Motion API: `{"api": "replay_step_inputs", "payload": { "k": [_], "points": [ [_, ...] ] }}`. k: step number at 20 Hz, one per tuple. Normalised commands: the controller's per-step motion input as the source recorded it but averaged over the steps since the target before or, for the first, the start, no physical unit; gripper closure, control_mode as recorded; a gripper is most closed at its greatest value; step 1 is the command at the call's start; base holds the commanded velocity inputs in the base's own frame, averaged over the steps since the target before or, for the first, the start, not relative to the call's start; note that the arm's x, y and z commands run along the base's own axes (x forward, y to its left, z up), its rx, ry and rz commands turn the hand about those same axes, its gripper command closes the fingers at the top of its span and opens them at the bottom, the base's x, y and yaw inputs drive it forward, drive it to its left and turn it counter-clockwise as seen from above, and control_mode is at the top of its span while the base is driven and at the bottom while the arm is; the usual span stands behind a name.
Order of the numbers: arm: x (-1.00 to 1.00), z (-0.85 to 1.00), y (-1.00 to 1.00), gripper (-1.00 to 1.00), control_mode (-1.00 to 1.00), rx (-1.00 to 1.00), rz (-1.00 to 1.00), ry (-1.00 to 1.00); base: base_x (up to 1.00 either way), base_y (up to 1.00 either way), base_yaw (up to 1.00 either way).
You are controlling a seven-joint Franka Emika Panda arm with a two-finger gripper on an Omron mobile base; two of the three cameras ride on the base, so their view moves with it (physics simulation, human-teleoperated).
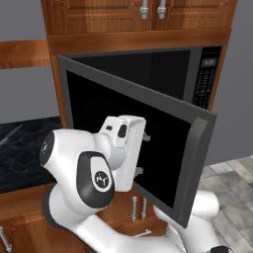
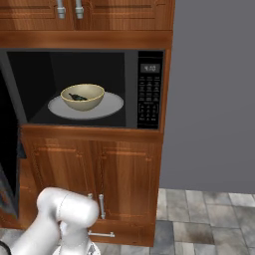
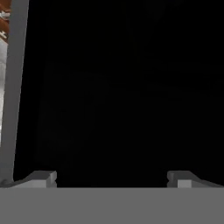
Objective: Pick the eggplant from the sink and place it in the bowl. Then pick the bowl and place it in the microwave. Then close the microwave door and press the start button.
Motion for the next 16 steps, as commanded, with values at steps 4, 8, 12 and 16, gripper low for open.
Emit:
{"api": "replay_step_inputs", "payload": {
  "k": [4,8,12,16],
  "points": [
    [0.59,-0.1,-0.61,-1.0,-1.0,0.0,-0.16,0.0,0.0,0.0,0.0],
    [0.69,-0.05,-0.48,-1.0,-1.0,0.0,-0.12,0.0,0.0,0.0,0.0],
    [0.67,0.0,-0.49,-1.0,-1.0,0.0,-0.06,-0.02,0.0,0.0,0.0],
    [0.54,0.0,-0.64,-1.0,-1.0,0.0,0.03,-0.09,0.0,0.0,0.0]
  ]
}}
